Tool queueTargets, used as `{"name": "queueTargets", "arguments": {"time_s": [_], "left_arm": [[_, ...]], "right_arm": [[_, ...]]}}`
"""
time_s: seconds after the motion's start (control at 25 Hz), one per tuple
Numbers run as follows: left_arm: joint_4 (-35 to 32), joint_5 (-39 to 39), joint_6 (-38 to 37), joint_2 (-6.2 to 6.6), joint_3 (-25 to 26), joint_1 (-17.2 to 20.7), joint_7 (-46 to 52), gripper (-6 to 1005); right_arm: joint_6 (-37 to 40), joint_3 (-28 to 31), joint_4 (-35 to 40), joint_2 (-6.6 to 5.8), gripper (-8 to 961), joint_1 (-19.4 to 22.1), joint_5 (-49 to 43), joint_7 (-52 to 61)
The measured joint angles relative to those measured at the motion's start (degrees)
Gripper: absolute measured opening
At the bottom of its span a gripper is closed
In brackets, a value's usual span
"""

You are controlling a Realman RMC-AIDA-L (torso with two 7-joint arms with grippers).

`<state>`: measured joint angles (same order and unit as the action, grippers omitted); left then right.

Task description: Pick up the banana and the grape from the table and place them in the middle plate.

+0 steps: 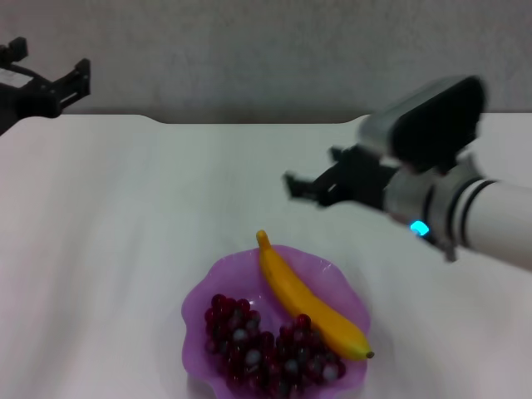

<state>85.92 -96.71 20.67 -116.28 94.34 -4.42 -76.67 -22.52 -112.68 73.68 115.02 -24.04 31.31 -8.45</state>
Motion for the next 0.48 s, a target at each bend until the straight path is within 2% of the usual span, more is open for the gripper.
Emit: {"name": "queueTargets", "arguments": {"time_s": [0.16,0.48], "left_arm": [[-1.0,3.4,1.9,0.06,0.0,-1.3,-0.4,880],[-4.8,5.9,2.1,-0.04,1.1,-1.8,-3.1,880]], "right_arm": [[6.2,5.5,-0.9,0.03,872,3.9,0.3,0.2],[18.5,14.8,-7.9,0.17,867,11.0,1.3,0.8]]}}
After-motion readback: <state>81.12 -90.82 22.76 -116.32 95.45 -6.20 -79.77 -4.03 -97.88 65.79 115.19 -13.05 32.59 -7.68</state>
